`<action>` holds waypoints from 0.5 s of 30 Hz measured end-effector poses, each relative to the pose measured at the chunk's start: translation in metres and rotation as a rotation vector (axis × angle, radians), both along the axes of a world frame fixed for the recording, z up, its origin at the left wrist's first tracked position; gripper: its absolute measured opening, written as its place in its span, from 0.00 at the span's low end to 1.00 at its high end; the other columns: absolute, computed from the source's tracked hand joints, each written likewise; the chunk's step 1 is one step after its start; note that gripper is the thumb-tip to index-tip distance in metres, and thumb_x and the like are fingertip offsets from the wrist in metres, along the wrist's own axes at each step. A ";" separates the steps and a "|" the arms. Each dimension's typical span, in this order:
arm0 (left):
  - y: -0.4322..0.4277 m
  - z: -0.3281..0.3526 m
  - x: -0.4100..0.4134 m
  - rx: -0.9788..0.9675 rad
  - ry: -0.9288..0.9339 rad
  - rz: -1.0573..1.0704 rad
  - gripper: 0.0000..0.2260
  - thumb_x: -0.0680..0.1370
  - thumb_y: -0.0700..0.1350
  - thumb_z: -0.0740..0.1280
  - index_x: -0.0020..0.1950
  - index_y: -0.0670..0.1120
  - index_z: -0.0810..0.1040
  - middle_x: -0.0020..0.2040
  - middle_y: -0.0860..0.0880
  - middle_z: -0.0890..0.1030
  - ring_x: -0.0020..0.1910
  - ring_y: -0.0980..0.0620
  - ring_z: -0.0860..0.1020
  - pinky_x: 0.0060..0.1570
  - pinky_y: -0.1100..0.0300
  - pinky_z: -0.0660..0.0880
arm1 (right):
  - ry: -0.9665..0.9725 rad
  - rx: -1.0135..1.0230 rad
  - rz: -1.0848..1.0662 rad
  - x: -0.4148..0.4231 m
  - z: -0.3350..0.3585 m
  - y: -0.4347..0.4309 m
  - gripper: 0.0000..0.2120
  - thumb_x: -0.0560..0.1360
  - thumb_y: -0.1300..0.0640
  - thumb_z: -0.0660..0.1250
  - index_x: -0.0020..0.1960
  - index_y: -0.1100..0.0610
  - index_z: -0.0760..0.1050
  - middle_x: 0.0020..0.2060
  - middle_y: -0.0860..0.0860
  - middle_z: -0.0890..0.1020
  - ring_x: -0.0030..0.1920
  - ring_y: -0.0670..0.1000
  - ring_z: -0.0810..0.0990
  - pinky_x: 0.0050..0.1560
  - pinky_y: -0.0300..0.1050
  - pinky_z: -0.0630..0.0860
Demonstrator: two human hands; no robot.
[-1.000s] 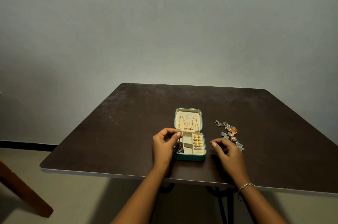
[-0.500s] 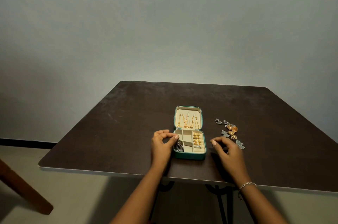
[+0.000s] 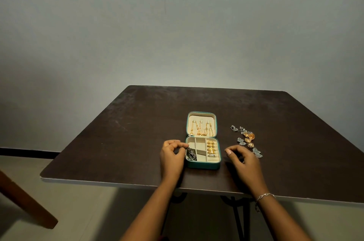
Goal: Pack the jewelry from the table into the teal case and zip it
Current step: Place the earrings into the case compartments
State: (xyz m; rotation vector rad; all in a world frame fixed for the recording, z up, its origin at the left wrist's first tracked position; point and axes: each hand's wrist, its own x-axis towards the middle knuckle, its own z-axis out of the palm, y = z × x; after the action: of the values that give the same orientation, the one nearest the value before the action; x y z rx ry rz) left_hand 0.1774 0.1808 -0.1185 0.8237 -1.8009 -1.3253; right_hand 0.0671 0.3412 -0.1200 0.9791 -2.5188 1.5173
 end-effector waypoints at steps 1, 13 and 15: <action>0.000 -0.001 0.000 -0.005 0.007 0.008 0.07 0.74 0.38 0.67 0.40 0.48 0.81 0.51 0.50 0.75 0.51 0.54 0.74 0.39 0.72 0.66 | -0.001 -0.002 -0.001 0.000 0.000 0.000 0.05 0.76 0.59 0.63 0.44 0.53 0.78 0.41 0.43 0.79 0.45 0.44 0.75 0.39 0.36 0.67; 0.001 -0.002 0.000 -0.138 -0.009 0.054 0.05 0.76 0.45 0.66 0.43 0.44 0.80 0.49 0.50 0.75 0.46 0.56 0.74 0.36 0.73 0.68 | -0.173 -0.158 0.029 0.001 0.002 0.003 0.05 0.75 0.60 0.64 0.44 0.57 0.79 0.41 0.48 0.82 0.44 0.48 0.78 0.47 0.48 0.74; 0.001 -0.003 -0.001 -0.140 -0.016 0.059 0.09 0.76 0.46 0.65 0.46 0.41 0.81 0.49 0.49 0.75 0.46 0.56 0.74 0.35 0.74 0.69 | -0.192 -0.173 0.042 0.000 0.002 0.005 0.06 0.75 0.61 0.64 0.43 0.57 0.79 0.40 0.49 0.82 0.44 0.48 0.78 0.48 0.49 0.74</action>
State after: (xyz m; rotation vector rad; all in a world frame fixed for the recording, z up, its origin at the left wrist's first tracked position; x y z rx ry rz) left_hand 0.1766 0.1815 -0.1214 0.8068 -1.8451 -1.1435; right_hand 0.0672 0.3460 -0.1181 0.9071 -2.4467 1.8890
